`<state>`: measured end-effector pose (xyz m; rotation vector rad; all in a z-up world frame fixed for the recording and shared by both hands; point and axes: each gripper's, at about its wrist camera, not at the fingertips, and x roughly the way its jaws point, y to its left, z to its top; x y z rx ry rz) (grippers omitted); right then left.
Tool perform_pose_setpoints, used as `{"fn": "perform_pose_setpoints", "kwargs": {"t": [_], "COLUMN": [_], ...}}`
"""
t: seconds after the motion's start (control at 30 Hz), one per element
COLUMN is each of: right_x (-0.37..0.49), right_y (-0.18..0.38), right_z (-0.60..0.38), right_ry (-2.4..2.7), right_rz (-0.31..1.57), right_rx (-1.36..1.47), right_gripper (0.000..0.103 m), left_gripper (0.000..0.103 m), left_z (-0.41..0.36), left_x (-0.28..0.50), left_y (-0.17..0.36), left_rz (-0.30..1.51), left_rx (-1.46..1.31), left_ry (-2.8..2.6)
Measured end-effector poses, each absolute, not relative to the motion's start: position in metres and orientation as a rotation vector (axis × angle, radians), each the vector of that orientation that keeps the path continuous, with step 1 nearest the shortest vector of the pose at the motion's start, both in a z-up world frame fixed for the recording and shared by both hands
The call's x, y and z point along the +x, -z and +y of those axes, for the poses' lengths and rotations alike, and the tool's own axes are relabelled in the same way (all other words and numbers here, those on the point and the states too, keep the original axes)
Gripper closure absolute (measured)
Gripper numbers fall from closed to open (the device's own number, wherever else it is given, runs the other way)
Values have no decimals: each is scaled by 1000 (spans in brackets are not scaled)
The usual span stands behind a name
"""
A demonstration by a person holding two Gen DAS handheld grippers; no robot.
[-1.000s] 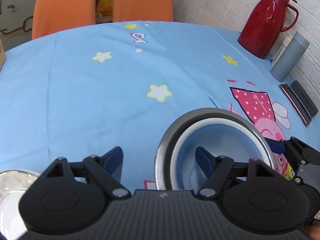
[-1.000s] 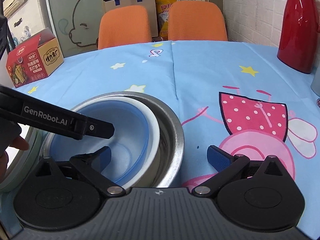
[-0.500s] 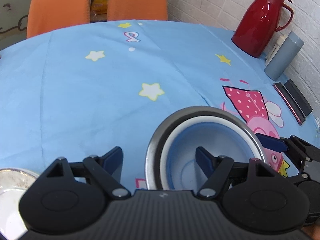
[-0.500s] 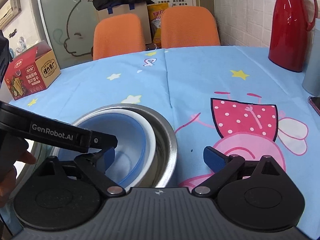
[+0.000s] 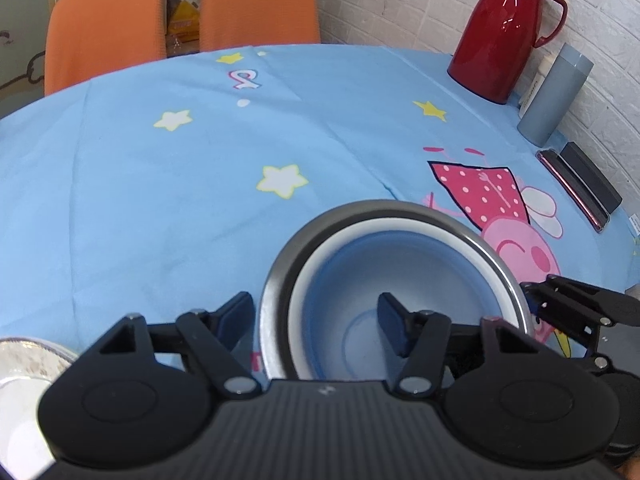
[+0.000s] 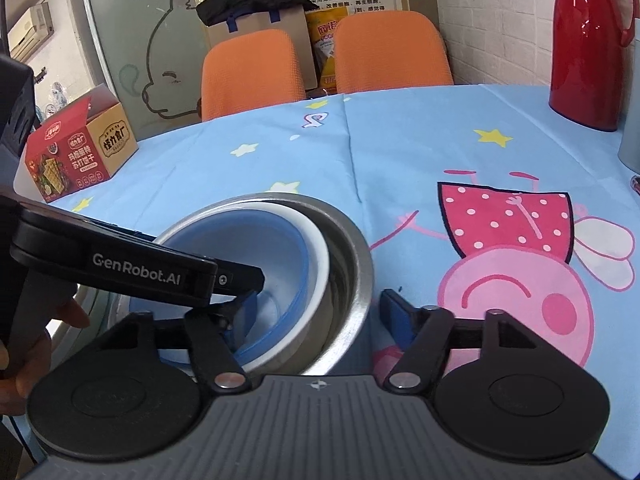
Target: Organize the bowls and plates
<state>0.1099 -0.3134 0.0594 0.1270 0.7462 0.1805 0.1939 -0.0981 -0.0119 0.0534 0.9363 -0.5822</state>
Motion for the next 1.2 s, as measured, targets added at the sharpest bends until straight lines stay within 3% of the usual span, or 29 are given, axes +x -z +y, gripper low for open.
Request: {"fn": "perform_pose_setpoints", "kwargs": {"t": [0.07,0.5,0.83,1.2], "right_x": [108,85,96,99], "right_y": [-58,-90,-102,-79], "right_z": [-306,-303,-203,-136], "right_ry": [-188,-132,-368,-491], "right_rz": [739,672,613,708], "right_rx": [122,74,34,1], "right_gripper": [25,25,24,23], "left_gripper": [57,57,57,57], "left_z": [-99,-93,26,100], "left_x": [190,165,146,139], "left_y": [11,-20,-50,-17], "left_rz": [946,911,829,875], "left_rx": [30,-40,-66,-119], "left_ry": [571,574,324,217]}}
